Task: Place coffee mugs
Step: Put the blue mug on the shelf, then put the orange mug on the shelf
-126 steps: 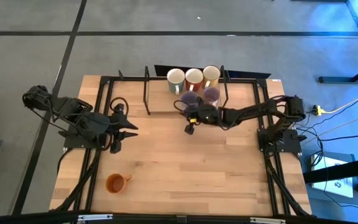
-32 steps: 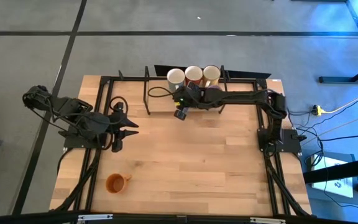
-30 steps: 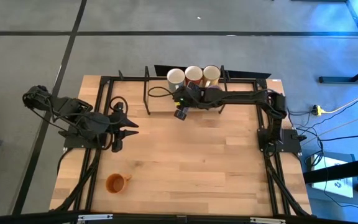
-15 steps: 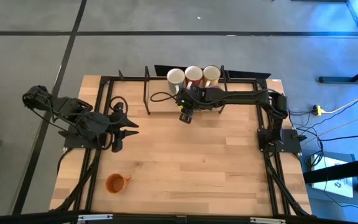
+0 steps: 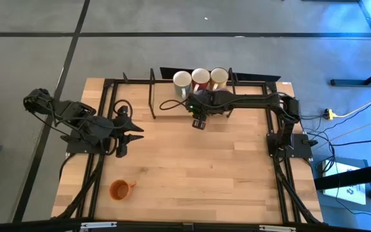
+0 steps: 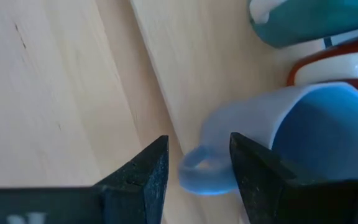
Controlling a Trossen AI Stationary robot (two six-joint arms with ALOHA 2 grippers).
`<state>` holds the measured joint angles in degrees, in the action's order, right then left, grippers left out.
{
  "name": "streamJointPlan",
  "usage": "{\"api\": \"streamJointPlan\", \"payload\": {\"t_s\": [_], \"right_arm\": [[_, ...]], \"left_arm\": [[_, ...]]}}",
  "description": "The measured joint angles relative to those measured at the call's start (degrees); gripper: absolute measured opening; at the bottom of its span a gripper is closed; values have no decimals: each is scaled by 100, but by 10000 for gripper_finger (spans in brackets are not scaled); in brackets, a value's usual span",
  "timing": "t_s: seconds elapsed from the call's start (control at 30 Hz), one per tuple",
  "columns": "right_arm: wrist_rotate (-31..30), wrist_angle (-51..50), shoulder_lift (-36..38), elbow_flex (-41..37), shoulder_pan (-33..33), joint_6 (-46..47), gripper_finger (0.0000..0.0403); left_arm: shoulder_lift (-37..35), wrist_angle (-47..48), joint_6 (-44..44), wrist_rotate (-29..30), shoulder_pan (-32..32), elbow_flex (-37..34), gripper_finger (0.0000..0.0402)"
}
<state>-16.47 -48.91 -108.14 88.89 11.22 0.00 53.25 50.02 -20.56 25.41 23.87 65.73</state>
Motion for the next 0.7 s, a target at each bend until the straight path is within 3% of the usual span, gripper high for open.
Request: {"api": "streamJointPlan", "payload": {"t_s": [0.37,0.7], "right_arm": [[-58,-269,54,533,-212,-9,159],[155,8,489,700,-1482,321,159]], "left_arm": [[0,0,15,7,1,0,103],[37,-56,-5,53,-1,2,108]]}}
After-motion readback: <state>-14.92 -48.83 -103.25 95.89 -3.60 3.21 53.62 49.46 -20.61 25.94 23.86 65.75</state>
